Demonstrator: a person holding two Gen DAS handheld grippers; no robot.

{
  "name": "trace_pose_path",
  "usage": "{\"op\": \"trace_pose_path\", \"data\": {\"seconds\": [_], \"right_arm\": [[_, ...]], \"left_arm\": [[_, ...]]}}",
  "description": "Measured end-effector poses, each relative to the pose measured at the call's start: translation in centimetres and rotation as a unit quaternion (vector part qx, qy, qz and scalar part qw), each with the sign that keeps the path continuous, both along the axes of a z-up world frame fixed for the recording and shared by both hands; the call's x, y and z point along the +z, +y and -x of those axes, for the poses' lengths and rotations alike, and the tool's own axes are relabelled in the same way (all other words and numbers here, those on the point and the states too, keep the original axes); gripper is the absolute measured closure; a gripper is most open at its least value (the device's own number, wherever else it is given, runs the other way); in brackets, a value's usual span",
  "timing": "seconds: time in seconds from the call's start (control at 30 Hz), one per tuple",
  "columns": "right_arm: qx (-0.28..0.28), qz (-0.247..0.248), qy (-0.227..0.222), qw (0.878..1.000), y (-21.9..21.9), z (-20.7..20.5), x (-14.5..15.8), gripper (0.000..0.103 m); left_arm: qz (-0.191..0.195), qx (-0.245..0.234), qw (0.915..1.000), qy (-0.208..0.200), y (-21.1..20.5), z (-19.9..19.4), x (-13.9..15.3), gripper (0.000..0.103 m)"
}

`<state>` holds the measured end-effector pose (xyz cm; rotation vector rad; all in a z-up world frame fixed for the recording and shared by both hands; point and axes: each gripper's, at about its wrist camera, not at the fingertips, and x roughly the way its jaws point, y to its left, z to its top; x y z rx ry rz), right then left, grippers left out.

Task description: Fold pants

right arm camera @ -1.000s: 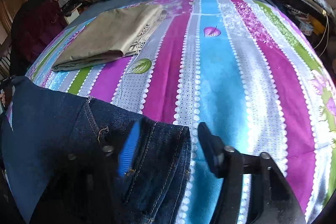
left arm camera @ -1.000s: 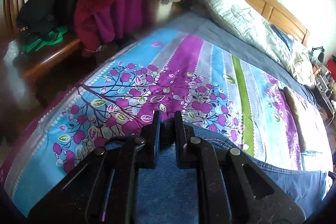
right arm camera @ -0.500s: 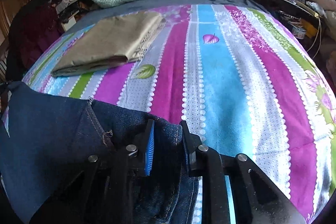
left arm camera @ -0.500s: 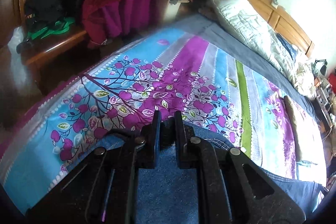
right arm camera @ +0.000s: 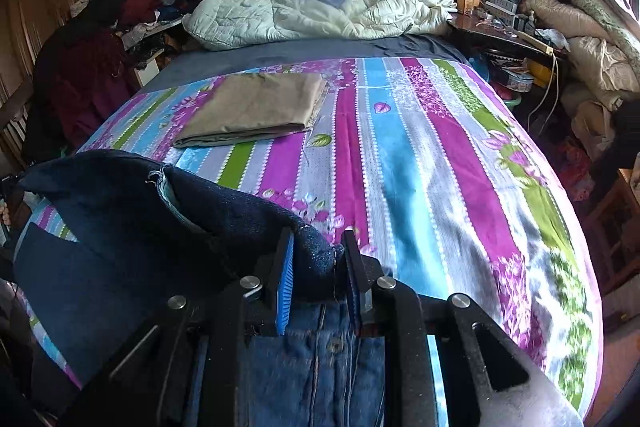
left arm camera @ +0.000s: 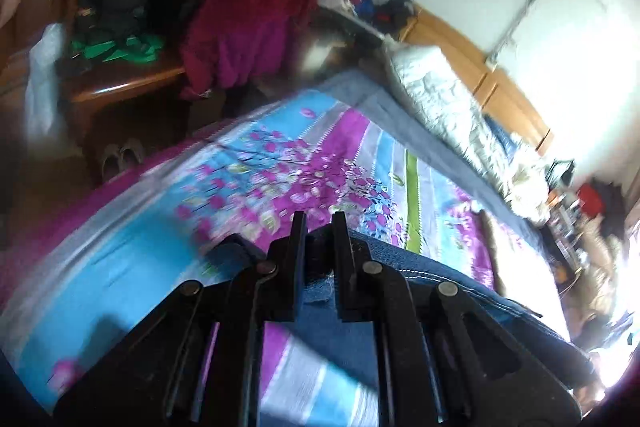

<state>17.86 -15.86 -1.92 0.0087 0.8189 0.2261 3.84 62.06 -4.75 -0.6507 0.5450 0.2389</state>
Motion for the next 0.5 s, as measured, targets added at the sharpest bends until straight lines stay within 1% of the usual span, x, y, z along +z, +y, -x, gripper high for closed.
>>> {"op": "trace_pose_path", "data": {"seconds": [0.07,0.13,0.17,0.23,0.3,0.33,0.37,0.4,0.43,0.5], "right_arm": [[0.001,-0.01,0.003,1.0,-0.6,4.3,-0.2,0.078],[-0.015,-0.023,0.03,0.999,-1.5,8.2,-2.1,0.078],[-0.024,-0.028,0.043,0.998,-1.8,9.6,-3.4,0.078],[-0.042,-0.022,0.073,0.996,-2.2,11.8,-6.7,0.078],[-0.055,-0.016,0.099,0.993,-2.0,12.9,-9.7,0.078],[-0.061,-0.013,0.102,0.993,-1.8,13.2,-10.5,0.078],[-0.069,-0.012,0.098,0.993,-1.8,13.4,-10.7,0.078],[-0.078,-0.017,0.094,0.992,-1.9,13.5,-10.5,0.078],[-0.082,-0.018,0.091,0.992,-2.0,13.5,-10.2,0.078],[-0.074,0.0,0.082,0.994,-1.2,13.5,-8.8,0.078]], "left_arm": [[0.015,0.003,0.9999,-0.007,0.9,4.3,-0.6,0.091],[0.023,0.001,0.9997,-0.007,1.4,7.6,-1.6,0.091],[0.032,0.001,0.9995,-0.007,1.7,10.2,-2.9,0.091],[0.044,0.007,0.999,-0.003,2.2,13.4,-5.2,0.091],[0.077,0.035,0.9963,0.019,3.4,16.8,-9.1,0.091],[0.085,0.041,0.9952,0.024,3.6,17.3,-10.0,0.09],[0.093,0.044,0.9942,0.03,3.8,17.8,-11.0,0.09],[0.095,0.046,0.9941,0.025,3.6,18.1,-11.5,0.09],[0.095,0.046,0.9943,0.016,3.5,18.1,-11.2,0.09],[0.098,0.043,0.9942,-0.007,3.5,17.8,-10.1,0.091]]}}
